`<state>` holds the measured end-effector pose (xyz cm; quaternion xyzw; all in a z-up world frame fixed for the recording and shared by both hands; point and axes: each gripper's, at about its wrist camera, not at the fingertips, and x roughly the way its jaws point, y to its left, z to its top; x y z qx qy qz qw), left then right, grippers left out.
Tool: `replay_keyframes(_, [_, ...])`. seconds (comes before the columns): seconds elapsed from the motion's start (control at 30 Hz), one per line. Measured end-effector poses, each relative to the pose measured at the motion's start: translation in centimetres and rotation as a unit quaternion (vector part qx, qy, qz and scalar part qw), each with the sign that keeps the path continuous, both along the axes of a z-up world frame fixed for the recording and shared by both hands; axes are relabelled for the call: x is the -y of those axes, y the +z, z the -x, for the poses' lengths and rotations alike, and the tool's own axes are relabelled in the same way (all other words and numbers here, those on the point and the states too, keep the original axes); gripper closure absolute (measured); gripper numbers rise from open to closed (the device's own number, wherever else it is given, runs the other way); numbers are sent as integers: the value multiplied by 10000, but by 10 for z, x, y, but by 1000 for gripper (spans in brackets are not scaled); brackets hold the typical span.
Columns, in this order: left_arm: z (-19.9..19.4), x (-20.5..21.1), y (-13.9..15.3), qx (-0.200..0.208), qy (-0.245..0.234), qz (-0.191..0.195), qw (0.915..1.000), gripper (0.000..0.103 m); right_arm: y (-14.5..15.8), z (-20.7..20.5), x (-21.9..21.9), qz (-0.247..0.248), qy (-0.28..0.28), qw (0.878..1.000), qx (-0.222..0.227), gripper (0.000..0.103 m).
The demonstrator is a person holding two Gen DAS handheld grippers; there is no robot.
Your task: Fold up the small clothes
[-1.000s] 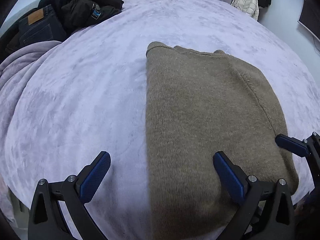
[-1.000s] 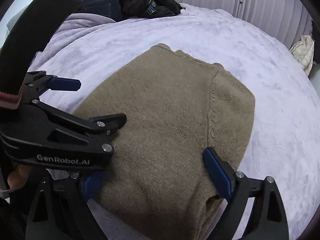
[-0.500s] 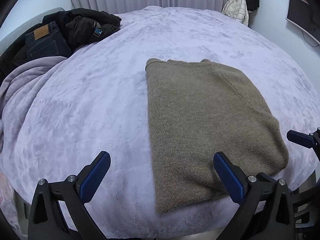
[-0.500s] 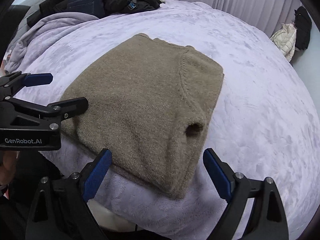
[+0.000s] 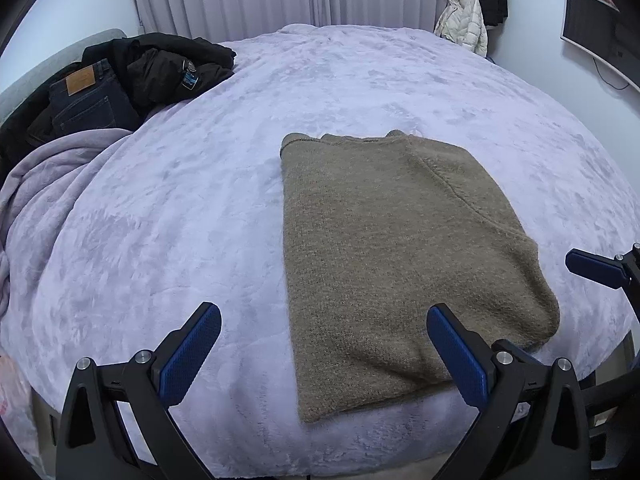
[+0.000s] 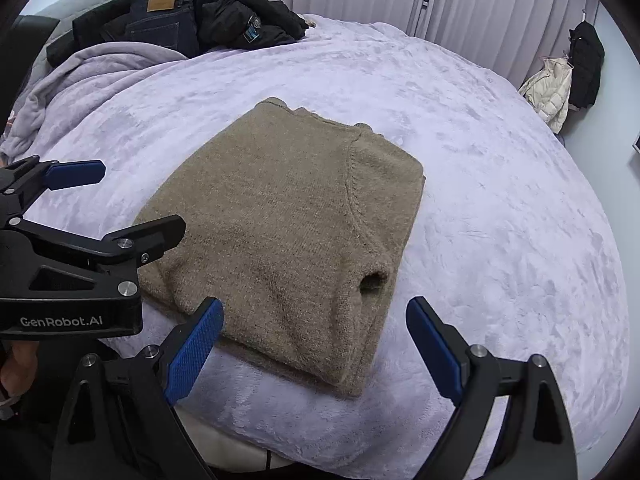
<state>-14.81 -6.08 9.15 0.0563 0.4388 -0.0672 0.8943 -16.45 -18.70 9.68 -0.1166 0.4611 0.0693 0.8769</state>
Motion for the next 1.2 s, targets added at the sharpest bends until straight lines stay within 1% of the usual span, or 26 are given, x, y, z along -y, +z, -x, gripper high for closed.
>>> replay_keyframes(0.17, [4, 0, 4, 142, 82, 57, 9998, 0, 3, 2, -3, 87, -23, 9999, 76, 9])
replay_keyframes(0.27, [3, 0, 0, -20, 4, 84, 10000, 0, 0, 1, -4, 53, -19, 10000, 5, 9])
replay_keyframes(0.37, [4, 4, -3, -27, 24, -79, 10000, 0, -4, -1, -4, 43, -36, 10000, -79, 9])
replay_keyframes(0.57, [9, 8, 0, 194, 108, -255, 9994, 0, -9, -4, -2, 29, -151, 9997, -177, 9])
replay_keyframes(1.0, [12, 9, 6, 332, 151, -295, 9989, 0, -8, -6, -1, 33, -274, 9995, -161, 9])
replay_keyframes(1.2, [13, 5, 12, 391, 152, -218, 9989, 0, -1, -4, 1, 33, -295, 9995, -61, 9])
